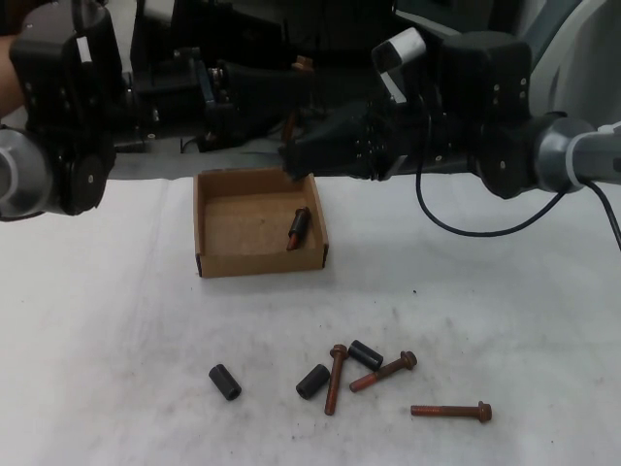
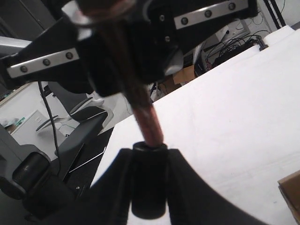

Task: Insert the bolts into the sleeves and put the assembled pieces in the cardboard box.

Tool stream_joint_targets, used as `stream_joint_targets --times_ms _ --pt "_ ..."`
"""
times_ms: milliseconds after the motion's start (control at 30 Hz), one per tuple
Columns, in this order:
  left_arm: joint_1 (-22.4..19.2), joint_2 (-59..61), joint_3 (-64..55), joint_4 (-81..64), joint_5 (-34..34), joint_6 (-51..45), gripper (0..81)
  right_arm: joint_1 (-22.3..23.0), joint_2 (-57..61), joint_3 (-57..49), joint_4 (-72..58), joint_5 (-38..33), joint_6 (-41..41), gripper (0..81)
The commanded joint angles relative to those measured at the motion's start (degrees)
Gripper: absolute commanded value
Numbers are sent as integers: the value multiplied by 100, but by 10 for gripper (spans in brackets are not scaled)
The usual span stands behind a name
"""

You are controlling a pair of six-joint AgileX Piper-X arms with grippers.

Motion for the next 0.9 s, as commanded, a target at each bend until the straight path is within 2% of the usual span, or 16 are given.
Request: stream_joint_targets --times_ms 0,400,867 --pt "24 -48 -18 -110 1 49 6 3 -83 -49 -61 -76 8 2" --pt "22 -48 -18 -110 40 31 6 -19 -83 -49 -912 -76 484 2" --pt "22 -48 -18 -110 39 -216 6 -19 -83 -49 -911 13 471 2"
